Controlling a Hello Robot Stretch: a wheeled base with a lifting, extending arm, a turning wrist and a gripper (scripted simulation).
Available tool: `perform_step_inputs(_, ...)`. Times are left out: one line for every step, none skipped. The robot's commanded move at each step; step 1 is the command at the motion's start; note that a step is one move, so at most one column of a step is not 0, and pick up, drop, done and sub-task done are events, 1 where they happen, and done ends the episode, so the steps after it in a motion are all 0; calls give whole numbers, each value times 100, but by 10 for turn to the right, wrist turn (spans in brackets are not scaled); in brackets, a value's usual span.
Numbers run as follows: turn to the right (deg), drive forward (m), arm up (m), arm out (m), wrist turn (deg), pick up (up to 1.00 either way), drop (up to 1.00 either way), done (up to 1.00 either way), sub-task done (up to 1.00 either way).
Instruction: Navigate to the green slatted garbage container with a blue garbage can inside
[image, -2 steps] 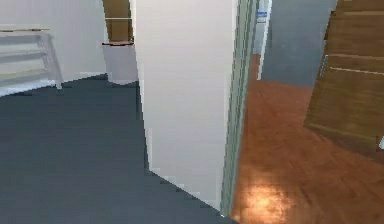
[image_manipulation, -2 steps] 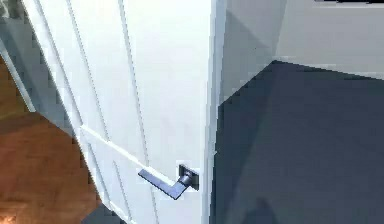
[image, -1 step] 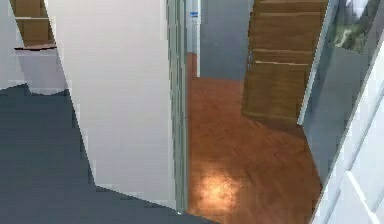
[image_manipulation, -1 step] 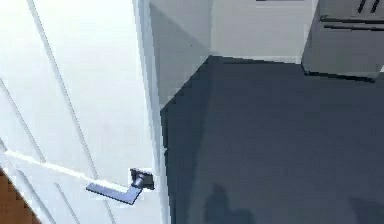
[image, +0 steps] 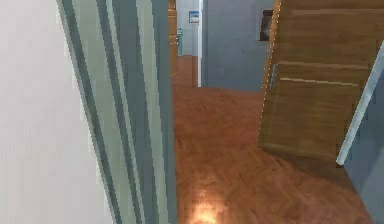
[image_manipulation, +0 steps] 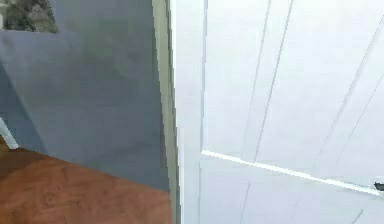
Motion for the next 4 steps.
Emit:
perform_step_inputs(180,0,0,0,0,0,0,0,0)
perform_step_inputs(30,0,0,0,0,0,0,0,0)
perform_step_inputs(450,0,0,0,0,0,0,0,0)
perform_step_inputs(150,0,0,0,0,0,0,0,0)
